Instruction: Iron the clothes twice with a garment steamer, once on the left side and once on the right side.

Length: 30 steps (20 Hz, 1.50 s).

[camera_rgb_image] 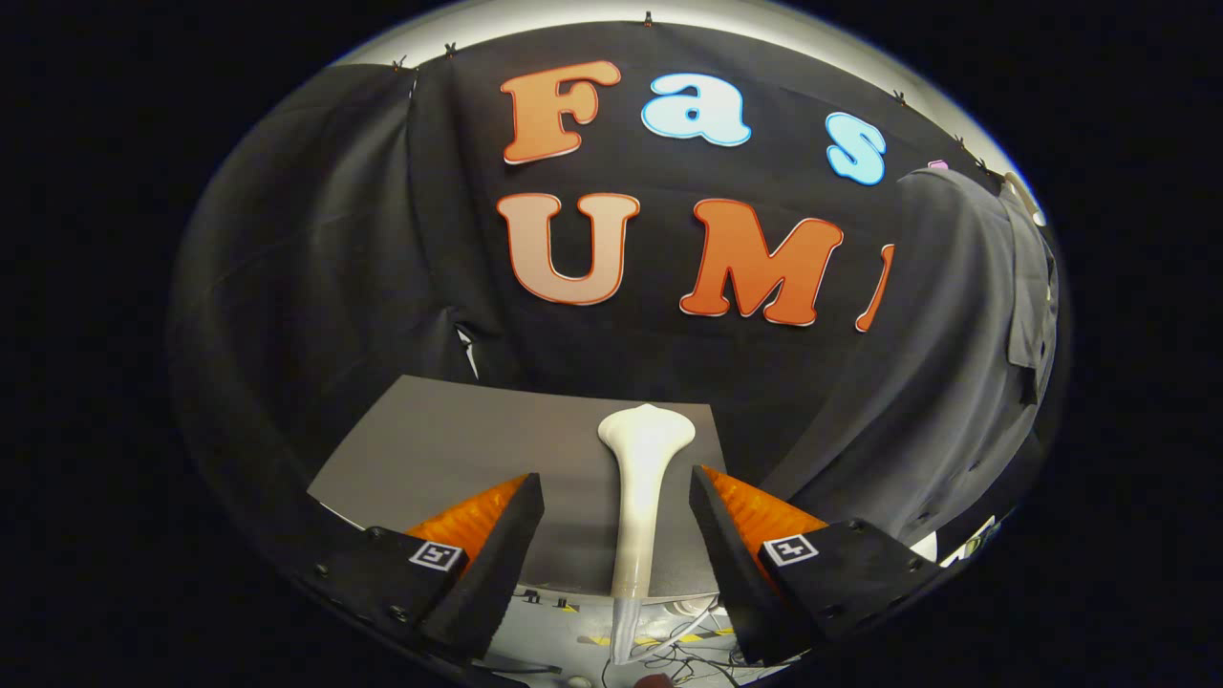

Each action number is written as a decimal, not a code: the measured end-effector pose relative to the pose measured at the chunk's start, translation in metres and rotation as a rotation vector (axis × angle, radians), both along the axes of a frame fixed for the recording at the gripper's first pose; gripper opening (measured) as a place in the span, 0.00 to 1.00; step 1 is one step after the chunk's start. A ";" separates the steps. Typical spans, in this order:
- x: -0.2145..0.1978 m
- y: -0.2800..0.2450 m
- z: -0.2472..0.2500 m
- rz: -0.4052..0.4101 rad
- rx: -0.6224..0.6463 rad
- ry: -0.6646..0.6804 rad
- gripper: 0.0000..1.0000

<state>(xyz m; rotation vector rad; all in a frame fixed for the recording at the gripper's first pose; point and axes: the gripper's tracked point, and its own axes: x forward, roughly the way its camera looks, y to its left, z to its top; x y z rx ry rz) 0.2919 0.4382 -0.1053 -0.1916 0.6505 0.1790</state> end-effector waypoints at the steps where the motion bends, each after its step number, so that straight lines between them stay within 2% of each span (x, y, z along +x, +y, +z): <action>1: 0.009 0.001 -0.010 -0.009 -0.006 0.026 0.99; 9: 0.061 -0.012 -0.085 -0.107 -0.052 0.202 0.99; 13: 0.066 -0.020 -0.117 -0.182 -0.026 0.293 0.99; 17: 0.070 -0.029 -0.130 -0.214 -0.037 0.317 0.99; 20: 0.066 -0.035 -0.137 -0.240 -0.024 0.354 0.88; 24: 0.064 -0.045 -0.148 -0.278 0.000 0.380 0.69; 25: 0.062 -0.046 -0.149 -0.283 0.003 0.384 0.58; 30: 0.059 -0.046 -0.146 -0.267 -0.002 0.325 0.41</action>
